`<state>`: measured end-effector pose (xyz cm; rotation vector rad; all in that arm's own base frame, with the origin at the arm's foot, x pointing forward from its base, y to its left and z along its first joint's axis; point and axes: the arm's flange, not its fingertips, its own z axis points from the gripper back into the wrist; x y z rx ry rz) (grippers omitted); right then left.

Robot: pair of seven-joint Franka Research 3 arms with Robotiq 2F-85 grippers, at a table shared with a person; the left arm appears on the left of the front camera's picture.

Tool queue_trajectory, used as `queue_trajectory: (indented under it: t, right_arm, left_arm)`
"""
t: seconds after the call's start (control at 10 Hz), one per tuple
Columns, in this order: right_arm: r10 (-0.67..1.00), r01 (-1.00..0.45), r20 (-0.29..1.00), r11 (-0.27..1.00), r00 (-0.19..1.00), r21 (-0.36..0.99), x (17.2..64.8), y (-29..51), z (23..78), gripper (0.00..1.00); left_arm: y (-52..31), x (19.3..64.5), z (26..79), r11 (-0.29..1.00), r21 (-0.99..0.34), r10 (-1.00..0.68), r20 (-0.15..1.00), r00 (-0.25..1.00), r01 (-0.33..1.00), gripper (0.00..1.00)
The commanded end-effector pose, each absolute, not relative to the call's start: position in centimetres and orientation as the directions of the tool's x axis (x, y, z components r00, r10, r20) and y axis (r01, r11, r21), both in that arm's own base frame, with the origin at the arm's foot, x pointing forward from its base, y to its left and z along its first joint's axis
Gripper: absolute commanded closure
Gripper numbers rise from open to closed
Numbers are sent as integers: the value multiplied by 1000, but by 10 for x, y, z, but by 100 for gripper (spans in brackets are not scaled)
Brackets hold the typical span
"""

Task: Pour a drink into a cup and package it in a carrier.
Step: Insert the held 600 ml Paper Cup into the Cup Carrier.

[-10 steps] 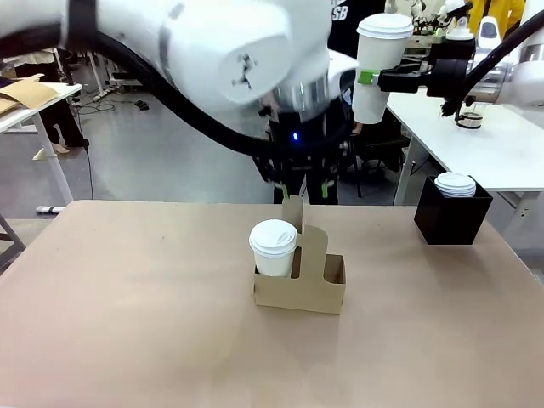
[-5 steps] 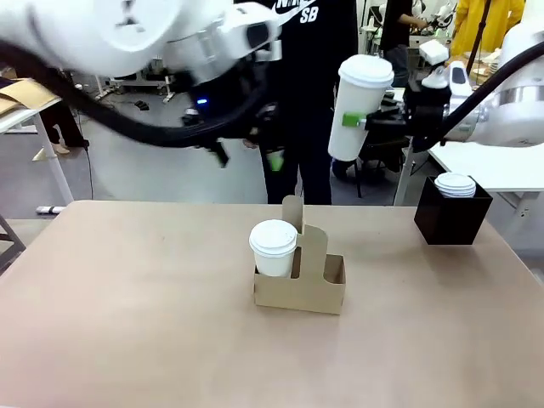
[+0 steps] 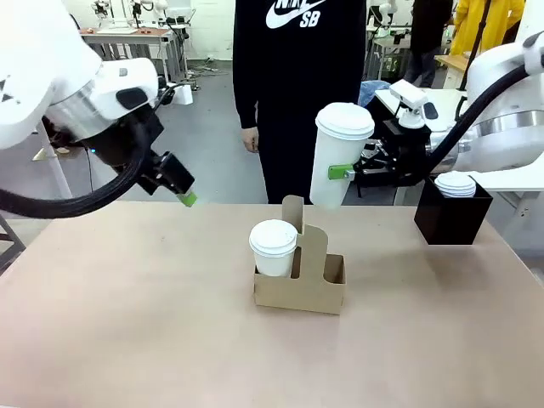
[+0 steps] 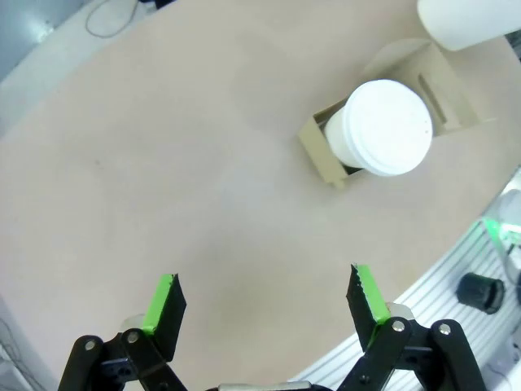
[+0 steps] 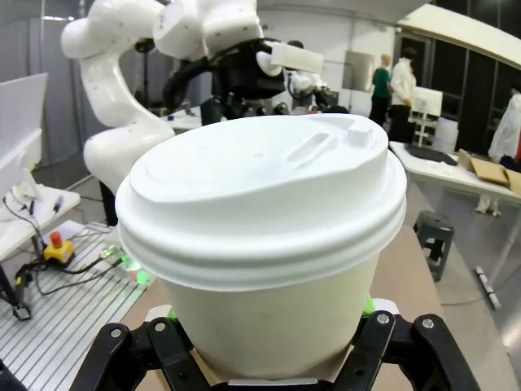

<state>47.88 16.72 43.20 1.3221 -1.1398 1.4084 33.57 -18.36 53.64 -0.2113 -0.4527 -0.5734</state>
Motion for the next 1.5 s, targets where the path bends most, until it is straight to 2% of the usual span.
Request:
queue_trajectory:
  t: [0.0, 0.1, 0.2, 0.3, 0.6, 1.0, 1.3, 1.4]
  right_arm:
    - [3, -980, 998, -186, -70, -68, 482, 169, 436, 20]
    - [3, -980, 998, -186, -70, -68, 482, 169, 436, 20]
    - [3, -980, 998, -186, -70, -68, 482, 169, 436, 20]
    - [8, -978, 998, -201, -56, -54, 479, 166, 430, 20]
    - [-1, -963, 998, -264, 56, 54, 470, 148, 384, 20]
    - [-50, -927, 993, -367, 107, 81, 453, 168, 353, 20]
    - [-23, -922, 992, -371, 123, 106, 447, 178, 336, 20]
    - [-10, -923, 993, -370, 120, 108, 449, 179, 329, 20]
  left_arm:
    - [-201, 335, 525, 852, 51, -488, 440, 754, 521, 0]
    - [-184, 336, 536, 822, -68, -474, 468, 746, 565, 0]
    - [-184, 336, 536, 822, -68, -474, 468, 746, 565, 0]
    - [-188, 334, 529, 825, -20, -495, 457, 739, 565, 0]
    - [-142, 331, 494, 805, 13, -521, 493, 697, 593, 0]
    - [-94, 330, 466, 745, 95, -581, 579, 572, 660, 0]
    - [-80, 331, 446, 676, 122, -654, 553, 516, 727, 0]
    - [-96, 379, 506, 735, 115, -603, 562, 566, 669, 0]
